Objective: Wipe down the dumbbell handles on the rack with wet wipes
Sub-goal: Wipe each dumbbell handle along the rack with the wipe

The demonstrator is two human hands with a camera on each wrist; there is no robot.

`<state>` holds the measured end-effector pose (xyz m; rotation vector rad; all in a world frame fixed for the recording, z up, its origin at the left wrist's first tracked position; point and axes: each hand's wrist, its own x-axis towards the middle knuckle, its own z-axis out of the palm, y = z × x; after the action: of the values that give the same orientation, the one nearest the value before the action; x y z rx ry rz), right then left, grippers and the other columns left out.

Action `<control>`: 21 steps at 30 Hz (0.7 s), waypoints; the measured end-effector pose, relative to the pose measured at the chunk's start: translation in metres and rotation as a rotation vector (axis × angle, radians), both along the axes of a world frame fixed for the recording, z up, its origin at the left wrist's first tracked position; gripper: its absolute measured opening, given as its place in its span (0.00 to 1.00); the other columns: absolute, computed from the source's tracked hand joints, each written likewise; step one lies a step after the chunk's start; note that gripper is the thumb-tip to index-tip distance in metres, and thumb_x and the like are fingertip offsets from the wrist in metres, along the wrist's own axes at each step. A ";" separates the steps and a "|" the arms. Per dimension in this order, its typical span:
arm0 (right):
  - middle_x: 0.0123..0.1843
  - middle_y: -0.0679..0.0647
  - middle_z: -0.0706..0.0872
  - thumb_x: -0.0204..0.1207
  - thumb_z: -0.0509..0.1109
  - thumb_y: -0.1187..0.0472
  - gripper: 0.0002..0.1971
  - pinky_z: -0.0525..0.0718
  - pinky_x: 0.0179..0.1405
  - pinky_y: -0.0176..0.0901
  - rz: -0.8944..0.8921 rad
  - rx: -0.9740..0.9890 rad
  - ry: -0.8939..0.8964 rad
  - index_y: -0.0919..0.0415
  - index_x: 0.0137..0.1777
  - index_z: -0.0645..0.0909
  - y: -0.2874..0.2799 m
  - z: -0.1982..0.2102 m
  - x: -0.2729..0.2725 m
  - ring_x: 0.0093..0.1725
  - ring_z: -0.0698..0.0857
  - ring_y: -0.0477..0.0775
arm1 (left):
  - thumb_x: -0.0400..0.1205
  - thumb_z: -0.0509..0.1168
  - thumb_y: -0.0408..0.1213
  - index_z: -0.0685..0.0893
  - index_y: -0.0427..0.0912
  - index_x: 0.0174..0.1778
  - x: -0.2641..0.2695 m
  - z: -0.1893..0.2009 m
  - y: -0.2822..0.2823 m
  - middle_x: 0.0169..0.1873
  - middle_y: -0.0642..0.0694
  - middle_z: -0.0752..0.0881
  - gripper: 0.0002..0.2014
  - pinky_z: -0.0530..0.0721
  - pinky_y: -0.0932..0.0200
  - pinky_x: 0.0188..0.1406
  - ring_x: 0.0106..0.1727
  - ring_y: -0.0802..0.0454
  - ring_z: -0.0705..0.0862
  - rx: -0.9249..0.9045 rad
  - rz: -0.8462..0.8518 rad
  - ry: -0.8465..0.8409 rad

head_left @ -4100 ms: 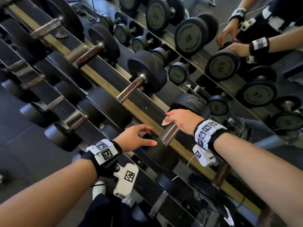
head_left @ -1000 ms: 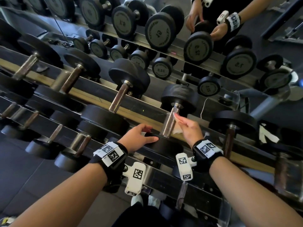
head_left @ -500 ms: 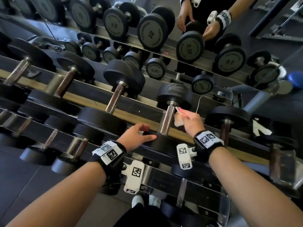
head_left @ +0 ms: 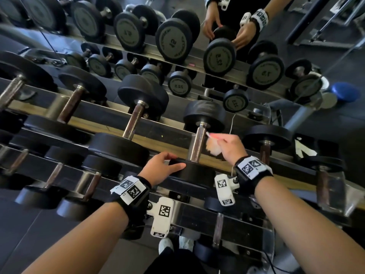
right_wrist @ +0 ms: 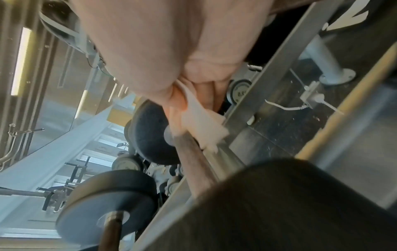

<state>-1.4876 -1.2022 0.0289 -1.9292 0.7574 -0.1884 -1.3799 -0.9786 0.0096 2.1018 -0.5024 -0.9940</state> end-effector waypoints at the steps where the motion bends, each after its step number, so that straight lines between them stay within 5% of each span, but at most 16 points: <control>1: 0.59 0.51 0.88 0.84 0.61 0.67 0.16 0.75 0.61 0.29 -0.021 -0.034 0.000 0.60 0.66 0.86 -0.001 -0.001 0.005 0.60 0.83 0.47 | 0.75 0.75 0.54 0.81 0.51 0.67 0.000 0.000 0.000 0.59 0.52 0.85 0.26 0.82 0.50 0.66 0.60 0.53 0.84 -0.002 -0.003 -0.002; 5: 0.56 0.52 0.82 0.86 0.60 0.68 0.16 0.69 0.42 0.10 0.015 0.068 0.001 0.65 0.71 0.81 0.017 -0.008 0.019 0.55 0.78 0.47 | 0.75 0.75 0.55 0.82 0.51 0.65 0.001 -0.003 0.002 0.57 0.55 0.86 0.25 0.82 0.54 0.65 0.59 0.56 0.84 -0.024 -0.001 -0.013; 7: 0.60 0.52 0.83 0.86 0.61 0.65 0.16 0.69 0.50 0.14 0.042 0.067 0.022 0.60 0.70 0.82 0.024 -0.012 0.014 0.58 0.78 0.46 | 0.75 0.75 0.55 0.82 0.51 0.65 0.000 -0.003 0.002 0.57 0.55 0.85 0.25 0.81 0.54 0.65 0.59 0.56 0.83 -0.035 0.007 0.000; 11: 0.71 0.47 0.82 0.87 0.61 0.56 0.15 0.71 0.77 0.40 0.166 -0.035 0.195 0.45 0.68 0.84 0.027 -0.025 -0.005 0.70 0.79 0.47 | 0.73 0.78 0.52 0.84 0.50 0.63 0.001 -0.005 0.000 0.56 0.56 0.86 0.24 0.78 0.58 0.65 0.59 0.57 0.83 -0.077 0.052 0.001; 15: 0.49 0.38 0.91 0.83 0.68 0.54 0.10 0.77 0.64 0.40 0.175 0.056 0.264 0.44 0.54 0.91 0.030 -0.022 -0.008 0.56 0.86 0.45 | 0.73 0.78 0.52 0.85 0.52 0.60 0.001 -0.011 0.002 0.54 0.58 0.87 0.21 0.80 0.60 0.62 0.57 0.59 0.85 -0.100 0.060 0.018; 18: 0.56 0.47 0.91 0.83 0.66 0.59 0.12 0.78 0.69 0.49 0.180 0.062 0.307 0.46 0.52 0.92 0.031 -0.019 -0.011 0.62 0.85 0.53 | 0.73 0.78 0.50 0.85 0.52 0.59 -0.005 -0.014 0.003 0.53 0.53 0.89 0.20 0.86 0.53 0.60 0.52 0.55 0.89 -0.157 0.120 0.058; 21: 0.50 0.45 0.92 0.81 0.63 0.66 0.15 0.79 0.60 0.37 0.149 0.086 0.186 0.53 0.52 0.92 0.031 -0.010 -0.021 0.56 0.86 0.48 | 0.75 0.77 0.48 0.86 0.50 0.60 -0.012 -0.010 0.003 0.53 0.49 0.90 0.19 0.87 0.48 0.61 0.53 0.52 0.89 -0.179 0.150 0.050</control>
<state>-1.5082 -1.1709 0.0191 -1.9294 0.7273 0.1143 -1.3923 -0.9760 -0.0005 1.9205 -0.3880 -0.8797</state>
